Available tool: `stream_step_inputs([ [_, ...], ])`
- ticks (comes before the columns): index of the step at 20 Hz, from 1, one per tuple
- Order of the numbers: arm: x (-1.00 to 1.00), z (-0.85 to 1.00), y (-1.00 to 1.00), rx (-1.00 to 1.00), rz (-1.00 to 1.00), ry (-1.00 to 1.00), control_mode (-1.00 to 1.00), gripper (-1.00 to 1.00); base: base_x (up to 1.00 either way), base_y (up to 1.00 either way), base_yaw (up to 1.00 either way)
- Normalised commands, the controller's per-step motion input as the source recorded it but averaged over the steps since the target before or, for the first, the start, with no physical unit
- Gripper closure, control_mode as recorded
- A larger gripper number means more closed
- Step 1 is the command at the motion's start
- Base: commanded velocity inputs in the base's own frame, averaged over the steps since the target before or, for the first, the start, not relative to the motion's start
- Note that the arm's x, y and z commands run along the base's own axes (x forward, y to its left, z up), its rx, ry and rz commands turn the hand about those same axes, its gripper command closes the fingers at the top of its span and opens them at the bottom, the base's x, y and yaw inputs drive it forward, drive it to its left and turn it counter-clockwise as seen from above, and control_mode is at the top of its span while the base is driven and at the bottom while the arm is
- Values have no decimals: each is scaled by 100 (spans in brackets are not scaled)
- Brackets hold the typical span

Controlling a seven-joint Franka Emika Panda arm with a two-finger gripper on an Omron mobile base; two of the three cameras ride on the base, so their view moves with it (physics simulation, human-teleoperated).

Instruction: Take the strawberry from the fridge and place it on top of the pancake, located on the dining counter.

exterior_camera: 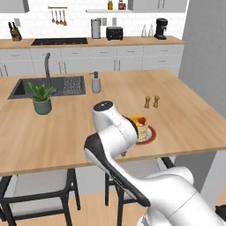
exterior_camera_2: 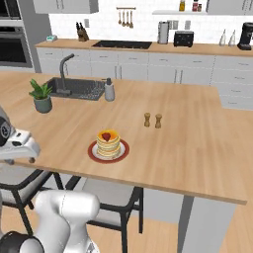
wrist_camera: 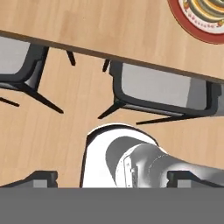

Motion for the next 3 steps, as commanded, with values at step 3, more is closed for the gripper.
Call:
stream_step_inputs([
  [3,0,-9,51,-9,-1,3,-100,-100,0,0,0],
])
